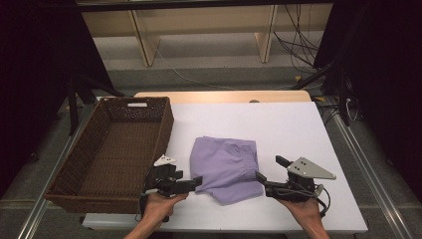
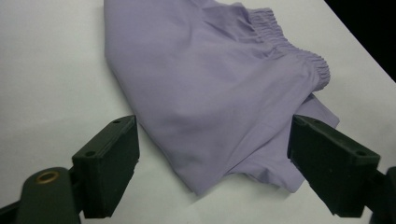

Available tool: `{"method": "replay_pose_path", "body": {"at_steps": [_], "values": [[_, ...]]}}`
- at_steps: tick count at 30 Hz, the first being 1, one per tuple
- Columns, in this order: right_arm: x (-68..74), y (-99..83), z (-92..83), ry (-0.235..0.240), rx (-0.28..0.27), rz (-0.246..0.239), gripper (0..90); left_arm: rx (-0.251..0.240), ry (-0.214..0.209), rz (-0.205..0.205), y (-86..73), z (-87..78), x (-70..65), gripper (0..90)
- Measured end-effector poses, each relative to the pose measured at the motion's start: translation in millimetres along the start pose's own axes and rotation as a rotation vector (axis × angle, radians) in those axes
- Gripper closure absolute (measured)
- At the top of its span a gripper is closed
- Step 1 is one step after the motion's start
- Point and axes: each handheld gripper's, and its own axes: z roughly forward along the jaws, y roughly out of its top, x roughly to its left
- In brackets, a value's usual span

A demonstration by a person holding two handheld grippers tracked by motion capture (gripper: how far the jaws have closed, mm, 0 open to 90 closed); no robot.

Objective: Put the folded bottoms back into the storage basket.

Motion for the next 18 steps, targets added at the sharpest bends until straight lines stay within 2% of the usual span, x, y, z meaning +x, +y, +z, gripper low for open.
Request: {"method": "replay_pose_path", "body": {"at_steps": [9, 12, 18], "values": [[-5.6, 2.2, 8.4, 0.0, 0.029, 0.004, 17.4, 0.043, 0.011, -0.01, -0.5, 6.0, 1.5, 17.3], [-8.9, 4.6, 15.5, 0.005, 0.048, -0.001, 17.4, 0.06, 0.031, -0.027, 0.1, 9.2, 4.9, 18.9], [-15.0, 9.5, 28.0, 0.001, 0.073, -0.012, 17.5, 0.095, 0.026, -0.047, 0.8, 15.6, 9.0, 23.0]]}}
